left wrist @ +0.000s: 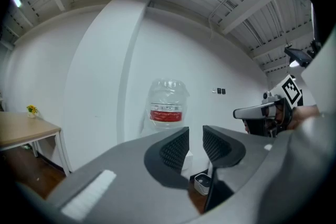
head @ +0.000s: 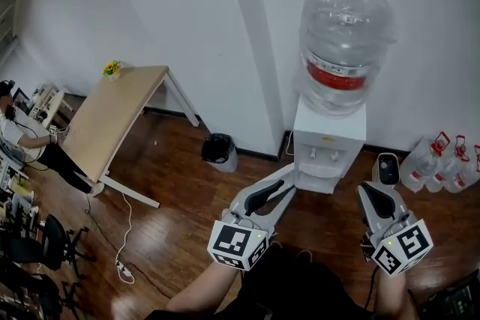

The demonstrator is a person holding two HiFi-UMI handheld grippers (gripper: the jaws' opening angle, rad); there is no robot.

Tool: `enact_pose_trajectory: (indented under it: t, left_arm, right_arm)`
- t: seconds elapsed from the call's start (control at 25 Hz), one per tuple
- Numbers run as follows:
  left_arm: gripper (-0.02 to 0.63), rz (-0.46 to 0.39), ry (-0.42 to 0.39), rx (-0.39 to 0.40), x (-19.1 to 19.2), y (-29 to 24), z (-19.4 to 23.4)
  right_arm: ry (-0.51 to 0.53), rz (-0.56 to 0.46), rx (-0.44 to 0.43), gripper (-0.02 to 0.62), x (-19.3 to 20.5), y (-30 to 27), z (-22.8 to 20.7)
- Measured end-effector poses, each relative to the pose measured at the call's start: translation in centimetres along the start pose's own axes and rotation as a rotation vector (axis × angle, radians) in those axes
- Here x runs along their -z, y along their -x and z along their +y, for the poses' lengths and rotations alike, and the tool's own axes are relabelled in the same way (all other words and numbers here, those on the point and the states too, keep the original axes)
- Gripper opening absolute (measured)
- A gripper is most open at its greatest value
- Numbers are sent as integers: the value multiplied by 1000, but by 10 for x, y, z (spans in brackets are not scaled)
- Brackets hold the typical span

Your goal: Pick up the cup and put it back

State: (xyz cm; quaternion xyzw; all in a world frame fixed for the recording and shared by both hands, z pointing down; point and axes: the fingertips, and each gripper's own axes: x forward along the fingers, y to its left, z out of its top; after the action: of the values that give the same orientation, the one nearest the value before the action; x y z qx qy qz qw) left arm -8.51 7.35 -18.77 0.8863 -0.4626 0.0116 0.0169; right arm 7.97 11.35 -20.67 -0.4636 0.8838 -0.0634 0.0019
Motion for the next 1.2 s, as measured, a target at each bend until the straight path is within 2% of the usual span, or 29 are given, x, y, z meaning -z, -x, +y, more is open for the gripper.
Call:
enact_pose_trajectory:
  t: [0.12, 0.36, 0.48, 0.6, 0.64, 0.84, 1.2]
  left_arm:
    - [385, -17, 2, 17, -4, -8, 6]
    - [382, 3, -20, 91, -9, -18, 17]
    - [382, -14, -5, 58, -15, -25, 35]
    - [312, -60, 18, -13, -29, -28, 54]
    - [311, -71, 15, -17, -32, -30, 57]
    - [313, -64, 3, 22, -33, -41, 66]
    - [302, -38, -3, 86, -14, -66, 82]
  right_arm:
    - [-2, -6, 32, 0, -2, -9, -2]
    - [10, 13, 20, 0, -9, -30, 10]
    - [19, 12, 58, 0, -14, -42, 6]
    - [31, 1, 77, 0, -25, -54, 5]
    - [33, -4, 76, 0, -28, -58, 4]
    - [52, -18, 74, 0, -41, -73, 3]
    - [61, 1, 100, 0, -30, -96, -15]
